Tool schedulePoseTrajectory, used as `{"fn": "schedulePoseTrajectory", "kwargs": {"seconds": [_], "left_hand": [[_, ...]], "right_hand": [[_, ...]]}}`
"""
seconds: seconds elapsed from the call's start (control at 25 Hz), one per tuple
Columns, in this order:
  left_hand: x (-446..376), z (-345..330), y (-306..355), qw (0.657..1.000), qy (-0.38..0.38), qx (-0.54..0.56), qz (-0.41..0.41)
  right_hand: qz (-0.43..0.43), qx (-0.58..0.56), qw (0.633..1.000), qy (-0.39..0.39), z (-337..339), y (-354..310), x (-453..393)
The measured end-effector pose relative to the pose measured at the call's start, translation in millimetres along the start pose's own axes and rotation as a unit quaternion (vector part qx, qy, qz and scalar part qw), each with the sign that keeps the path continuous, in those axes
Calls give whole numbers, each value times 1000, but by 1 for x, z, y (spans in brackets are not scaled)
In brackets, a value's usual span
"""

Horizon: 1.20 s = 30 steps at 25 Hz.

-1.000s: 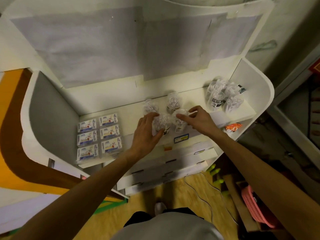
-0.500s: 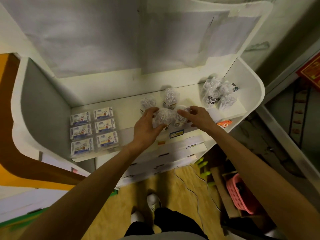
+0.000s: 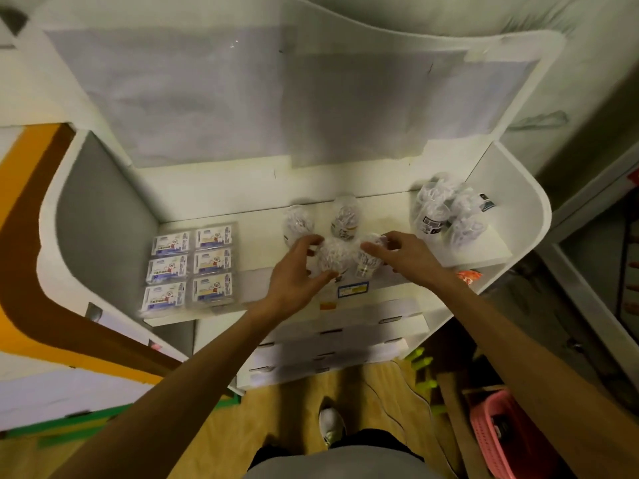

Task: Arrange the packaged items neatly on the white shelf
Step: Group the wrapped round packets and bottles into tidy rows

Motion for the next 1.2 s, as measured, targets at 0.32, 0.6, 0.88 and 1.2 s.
{"fn": "schedulePoseTrajectory", "kwargs": {"seconds": [0.32,0.6,0.88,1.2], "left_hand": [[0,44,-9,987,161,-18,13],[-51,48,-61,983,41,-25,176],[-67,28,-56,980,-48,55,182],[-70,1,-26,983,-58,24,172]], "right_hand": [[77,-28,993,83,32,-35,-21],[84,137,987,-27,-8,-80,-83],[83,54,992,-77,-1,-61,-101],[83,7,991,-106,11,-39,-93]]}}
Point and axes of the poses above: each hand's wrist, its own x-axis away from the middle knuckle, its own z-axis out of the back of the hand, y = z × x, the point moved 8 cm from there along -x, towards the middle knuckle, and after that the axes turned 7 degrees about -x, right-handed, at the moved point
